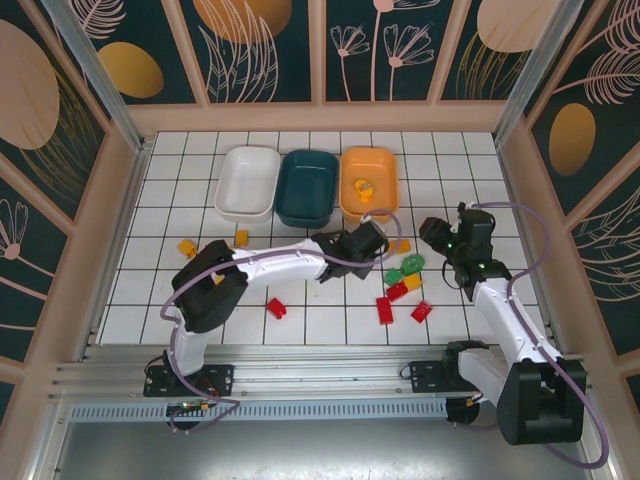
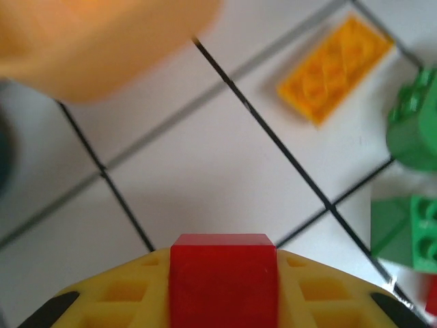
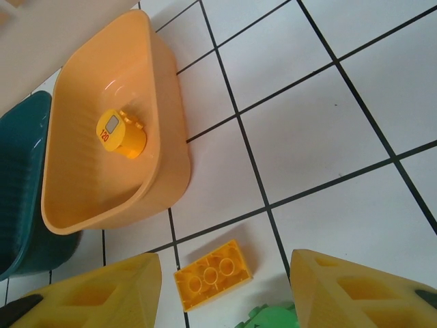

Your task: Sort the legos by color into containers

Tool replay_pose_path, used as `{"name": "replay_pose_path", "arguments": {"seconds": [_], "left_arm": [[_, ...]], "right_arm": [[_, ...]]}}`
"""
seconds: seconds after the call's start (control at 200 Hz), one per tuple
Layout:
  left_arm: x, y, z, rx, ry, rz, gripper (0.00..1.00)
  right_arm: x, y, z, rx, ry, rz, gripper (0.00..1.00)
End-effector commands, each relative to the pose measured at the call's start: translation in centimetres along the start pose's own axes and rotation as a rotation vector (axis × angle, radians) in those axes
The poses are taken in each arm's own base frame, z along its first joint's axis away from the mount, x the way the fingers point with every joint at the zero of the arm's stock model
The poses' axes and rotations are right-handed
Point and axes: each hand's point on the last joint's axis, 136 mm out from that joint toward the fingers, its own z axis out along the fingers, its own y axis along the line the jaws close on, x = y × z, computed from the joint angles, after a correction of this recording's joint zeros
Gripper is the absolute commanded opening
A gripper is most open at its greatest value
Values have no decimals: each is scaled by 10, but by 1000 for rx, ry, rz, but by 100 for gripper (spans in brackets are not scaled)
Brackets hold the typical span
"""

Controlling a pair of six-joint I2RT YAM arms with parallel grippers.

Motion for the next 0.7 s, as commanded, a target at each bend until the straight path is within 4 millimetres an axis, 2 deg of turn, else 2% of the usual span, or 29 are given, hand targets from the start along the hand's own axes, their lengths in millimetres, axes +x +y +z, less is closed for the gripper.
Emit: {"name": "replay_pose_path", "arguments": {"seconds": [0.0,0.115,0.225,0.31,0.385,0.555,0.696], "left_arm": [[-51,56,-25,-112,-88,-57,28],[-75,112,-23,-198,-104,-133,28],[-89,165,-11,-253,-97,-228,29],[-92,191,5,-254,-71,-286,29],[-92,202,19,-268,-44,-297,30],[-70,225,54,-259,26,-370,28],[-68,233,60,-245,21,-406,29]], "right_arm": [[-4,8,-2,-39,-26,-8,54],[-3,11,-2,-45,-24,-17,53],[1,14,-1,-49,-14,-30,53],[2,16,0,-49,-8,-36,53],[3,18,0,-57,-2,-40,53],[8,24,1,-66,25,-52,54],[16,25,3,-64,48,-66,53]]}}
